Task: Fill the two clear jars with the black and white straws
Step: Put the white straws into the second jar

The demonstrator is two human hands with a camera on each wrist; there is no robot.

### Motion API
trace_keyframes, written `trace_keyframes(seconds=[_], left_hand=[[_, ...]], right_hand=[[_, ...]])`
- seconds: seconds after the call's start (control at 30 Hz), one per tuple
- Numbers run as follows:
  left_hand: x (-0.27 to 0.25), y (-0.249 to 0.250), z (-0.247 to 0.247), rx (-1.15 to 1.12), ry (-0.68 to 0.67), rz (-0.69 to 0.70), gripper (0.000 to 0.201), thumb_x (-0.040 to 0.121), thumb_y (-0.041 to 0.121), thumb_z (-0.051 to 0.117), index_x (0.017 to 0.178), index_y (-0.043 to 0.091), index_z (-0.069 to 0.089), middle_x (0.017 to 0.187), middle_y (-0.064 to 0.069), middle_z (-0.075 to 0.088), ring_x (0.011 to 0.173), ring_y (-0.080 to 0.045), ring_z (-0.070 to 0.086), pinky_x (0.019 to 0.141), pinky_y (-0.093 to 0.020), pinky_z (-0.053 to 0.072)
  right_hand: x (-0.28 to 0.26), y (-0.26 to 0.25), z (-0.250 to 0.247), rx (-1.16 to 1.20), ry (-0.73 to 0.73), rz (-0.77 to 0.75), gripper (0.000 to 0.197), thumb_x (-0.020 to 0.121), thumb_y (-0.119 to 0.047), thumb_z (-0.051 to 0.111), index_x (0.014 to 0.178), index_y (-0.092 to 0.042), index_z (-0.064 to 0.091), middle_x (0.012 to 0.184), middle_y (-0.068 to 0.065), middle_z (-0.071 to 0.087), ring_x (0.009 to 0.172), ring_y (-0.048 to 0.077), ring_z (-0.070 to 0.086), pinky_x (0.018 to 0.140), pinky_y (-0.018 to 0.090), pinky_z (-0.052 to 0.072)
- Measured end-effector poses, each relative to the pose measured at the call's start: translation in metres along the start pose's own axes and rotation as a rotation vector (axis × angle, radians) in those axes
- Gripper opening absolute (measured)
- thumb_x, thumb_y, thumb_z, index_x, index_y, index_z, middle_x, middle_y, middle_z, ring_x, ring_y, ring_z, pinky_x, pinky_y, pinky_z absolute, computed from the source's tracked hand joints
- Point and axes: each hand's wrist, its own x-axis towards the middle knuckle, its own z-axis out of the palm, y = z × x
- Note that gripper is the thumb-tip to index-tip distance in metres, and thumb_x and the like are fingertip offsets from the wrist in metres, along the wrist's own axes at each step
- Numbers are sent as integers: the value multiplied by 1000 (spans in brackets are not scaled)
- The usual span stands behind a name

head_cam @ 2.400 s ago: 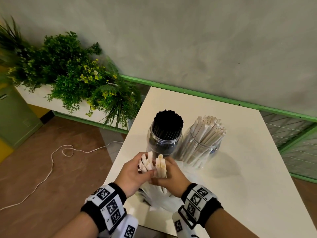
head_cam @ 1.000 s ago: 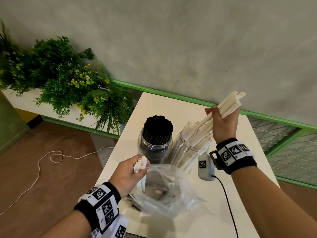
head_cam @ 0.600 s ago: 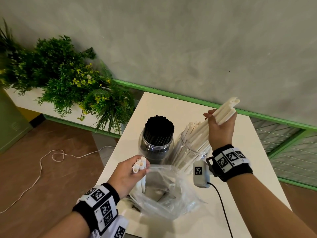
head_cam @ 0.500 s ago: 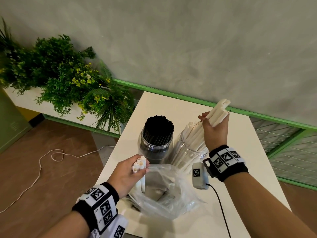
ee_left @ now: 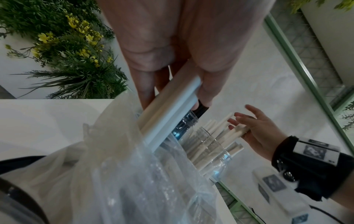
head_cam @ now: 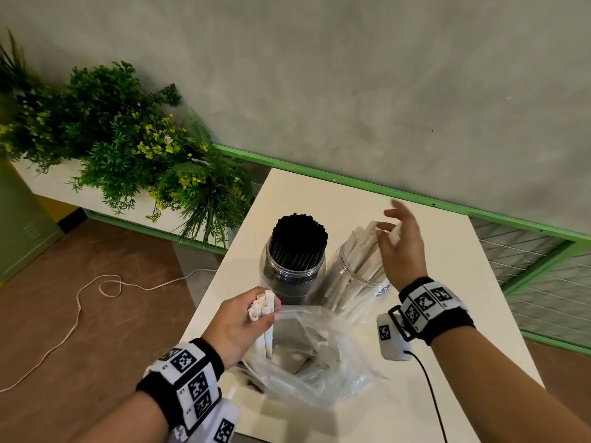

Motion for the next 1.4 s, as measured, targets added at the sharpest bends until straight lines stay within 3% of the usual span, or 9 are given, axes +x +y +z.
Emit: trace_keyframes(seconds=[0.13,0.27,0.4,0.5,0.7,0.9,1.1,1.3,1.4], left_hand=[[0,0,1,-16,4,-1,18,75,34,66,92,27,63,90,-2,69,86,-22,61,78,-28,47],[0,-2,0,-26,-4,14,25,74,40,65,93,25,64,90,-2,68,85,-21,61,77,-28,46],[1,-1,0,-5,-1,30,28,73,43,64,92,22,64,88,0,68,81,-17,60,74,-22,44],[1,0,1,-7,4,21,20,74,37,65,90,25,64,87,2,68,80,-14,60,72,-19,44],[1,0,1,10,14,18,14,76,32,66,90,30,64,86,2,68,80,-16,61,73,-21,45],[0,1,1,6,7,7,14,77,32,66,91,29,64,87,3,69,82,-15,62,75,-23,47],[-1,5,0,29,11,16,15,77,31,67,89,22,66,84,3,67,78,-12,60,69,-14,43],[-1,10,0,39,23,4,11,80,26,71,88,20,66,84,0,67,77,-14,58,68,-14,43],[-1,13,1,49,29,-6,7,83,16,71,87,19,66,83,1,66,73,-8,56,66,-13,41]], right_hand=[[-9,5,3,-301,-159,-180,44,96,0,46,138,-10,44,140,7,45,127,16,43,108,18,31],[-13,5,2,-336,-142,-198,52,95,7,41,145,-7,34,150,7,34,131,13,39,104,4,24],[-20,10,1,-472,-252,-253,40,98,-4,45,138,-9,48,145,6,45,134,20,41,112,36,34],[-22,11,2,-549,-332,-235,47,99,-5,42,145,-9,36,152,6,34,137,21,37,111,31,29],[-29,20,4,-1001,-540,-317,55,94,-34,25,143,-12,39,151,7,38,143,28,24,115,50,8],[-20,24,-12,-1034,-653,-236,80,81,-78,3,147,-38,-18,159,-9,-17,145,22,-18,116,52,-5],[-16,36,-28,-444,-276,70,115,66,-73,54,152,-23,-5,161,-2,-5,147,15,0,120,44,8],[-6,50,-17,-309,-305,126,123,57,-62,74,152,-27,4,159,-1,6,146,17,10,118,45,20],[5,49,-5,-314,-328,112,104,60,-59,79,146,-31,29,150,-1,28,137,20,31,112,40,32]])
